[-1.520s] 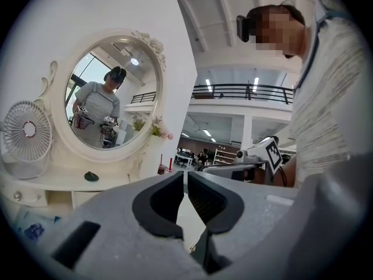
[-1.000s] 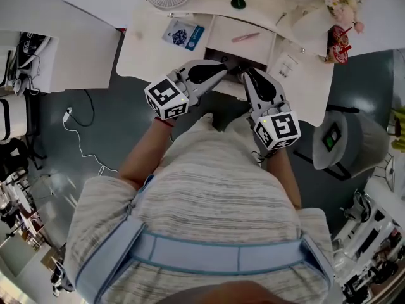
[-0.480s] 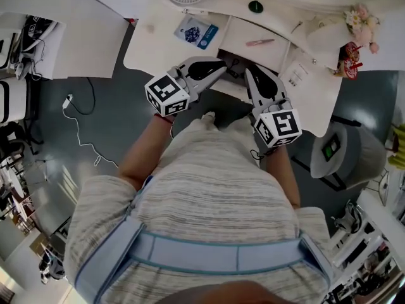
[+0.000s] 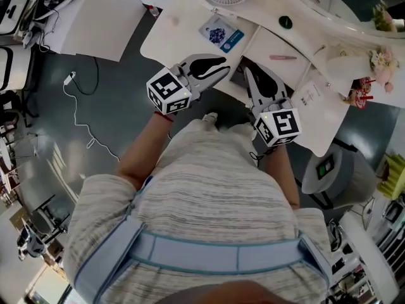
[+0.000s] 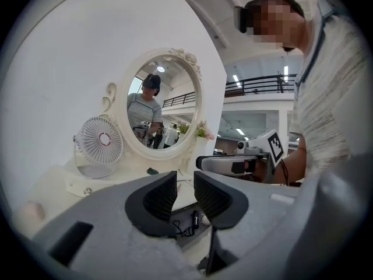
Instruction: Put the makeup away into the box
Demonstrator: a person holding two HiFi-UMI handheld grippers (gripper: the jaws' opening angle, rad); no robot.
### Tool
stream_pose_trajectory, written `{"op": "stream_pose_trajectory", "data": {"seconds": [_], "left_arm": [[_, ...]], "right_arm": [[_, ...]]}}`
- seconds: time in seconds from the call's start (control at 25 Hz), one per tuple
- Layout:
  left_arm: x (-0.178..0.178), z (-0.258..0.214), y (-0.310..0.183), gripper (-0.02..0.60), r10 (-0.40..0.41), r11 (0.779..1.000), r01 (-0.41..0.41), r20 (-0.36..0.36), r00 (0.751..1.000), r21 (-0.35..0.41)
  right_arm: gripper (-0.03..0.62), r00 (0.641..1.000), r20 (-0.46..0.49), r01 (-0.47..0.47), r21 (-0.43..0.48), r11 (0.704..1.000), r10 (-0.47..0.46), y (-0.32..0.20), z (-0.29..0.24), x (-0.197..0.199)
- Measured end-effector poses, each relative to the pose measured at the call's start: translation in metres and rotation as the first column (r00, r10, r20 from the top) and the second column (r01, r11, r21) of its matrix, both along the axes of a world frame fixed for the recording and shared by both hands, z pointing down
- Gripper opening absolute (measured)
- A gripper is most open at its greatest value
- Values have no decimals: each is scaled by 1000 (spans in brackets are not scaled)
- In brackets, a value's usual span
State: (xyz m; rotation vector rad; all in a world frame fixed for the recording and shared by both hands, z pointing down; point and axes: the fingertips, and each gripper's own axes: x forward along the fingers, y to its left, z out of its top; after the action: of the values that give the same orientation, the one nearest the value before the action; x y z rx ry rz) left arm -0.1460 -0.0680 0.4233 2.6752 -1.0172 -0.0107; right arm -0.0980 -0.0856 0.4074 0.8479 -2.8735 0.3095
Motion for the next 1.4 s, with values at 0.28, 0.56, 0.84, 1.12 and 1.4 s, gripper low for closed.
{"op": "stream_pose_trajectory", "data": {"seconds": [0.28, 0.56, 0.84, 1.12, 1.4], "left_arm": [[-43, 12, -3, 163, -81, 997, 81, 52, 995, -8], [-88, 37, -19, 250, -147, 988, 152, 206, 968, -8], [-119, 61, -39, 288, -127, 989, 146, 331, 935, -35], [-136, 85, -53, 313, -76, 992, 114, 441, 894, -60], [-168, 115, -72, 330, -54, 988, 125, 553, 832, -92]], "right_arm": [[14, 998, -12, 59, -8, 998, -59, -7, 7, -34], [14, 997, -16, 74, -7, 997, -74, -15, 9, -55], [14, 996, -27, 83, -16, 996, -84, -14, 15, -63], [14, 996, -41, 78, -20, 997, -79, -15, 20, -65], [14, 995, -51, 85, -34, 996, -87, -19, 31, -73]]}}
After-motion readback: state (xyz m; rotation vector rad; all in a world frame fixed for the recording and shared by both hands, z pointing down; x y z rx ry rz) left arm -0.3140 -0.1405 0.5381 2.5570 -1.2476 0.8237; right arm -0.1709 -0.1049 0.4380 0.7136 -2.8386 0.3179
